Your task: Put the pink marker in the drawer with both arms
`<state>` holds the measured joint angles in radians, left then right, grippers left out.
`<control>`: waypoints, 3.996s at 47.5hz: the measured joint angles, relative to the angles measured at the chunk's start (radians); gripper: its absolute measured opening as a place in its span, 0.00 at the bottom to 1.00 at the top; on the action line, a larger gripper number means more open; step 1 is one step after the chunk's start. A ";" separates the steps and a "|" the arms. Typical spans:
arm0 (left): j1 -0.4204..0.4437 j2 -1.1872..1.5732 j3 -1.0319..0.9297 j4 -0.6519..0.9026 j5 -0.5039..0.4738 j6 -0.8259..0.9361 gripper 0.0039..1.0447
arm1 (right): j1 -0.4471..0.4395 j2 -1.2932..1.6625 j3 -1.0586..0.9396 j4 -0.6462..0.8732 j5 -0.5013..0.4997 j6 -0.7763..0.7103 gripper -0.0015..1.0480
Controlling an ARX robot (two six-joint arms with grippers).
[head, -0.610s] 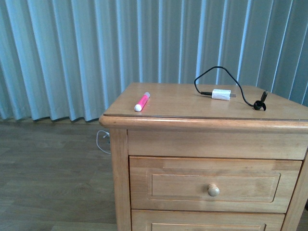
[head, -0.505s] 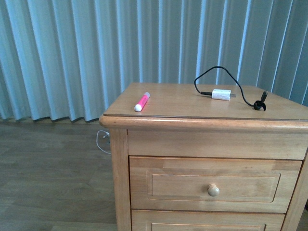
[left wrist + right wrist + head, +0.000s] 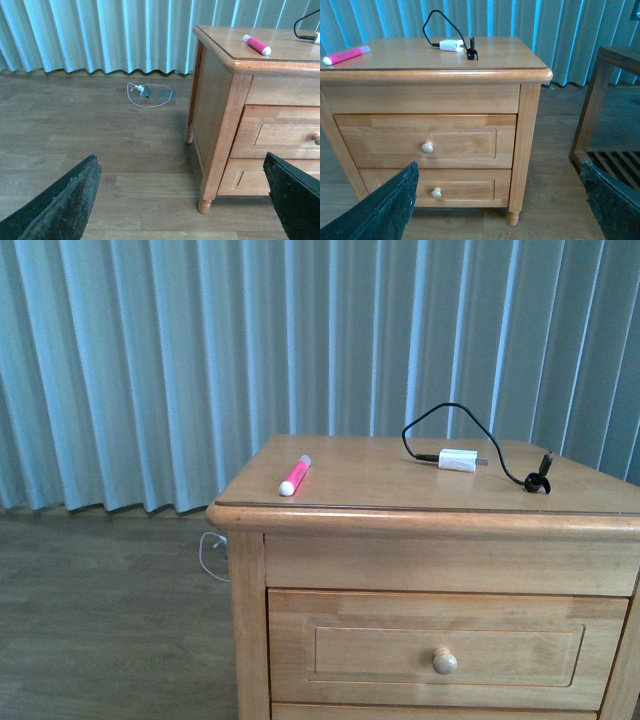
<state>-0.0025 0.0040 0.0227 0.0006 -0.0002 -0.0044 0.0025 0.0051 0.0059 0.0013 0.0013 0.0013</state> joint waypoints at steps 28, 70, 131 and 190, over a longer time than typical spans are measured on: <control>0.000 0.000 0.000 0.000 0.000 0.000 0.95 | 0.149 0.159 0.053 -0.086 0.483 0.101 0.92; 0.000 0.000 0.000 0.000 0.000 0.000 0.95 | 0.241 1.732 0.597 0.678 0.431 0.126 0.92; 0.000 0.000 0.000 0.000 0.000 0.000 0.95 | 0.303 2.166 0.988 0.675 0.184 0.087 0.92; 0.000 0.000 0.000 0.000 0.000 0.000 0.95 | 0.303 2.211 1.044 0.629 0.198 0.119 0.21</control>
<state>-0.0025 0.0040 0.0227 0.0006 -0.0002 -0.0040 0.3054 2.2158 1.0504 0.6300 0.1993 0.1200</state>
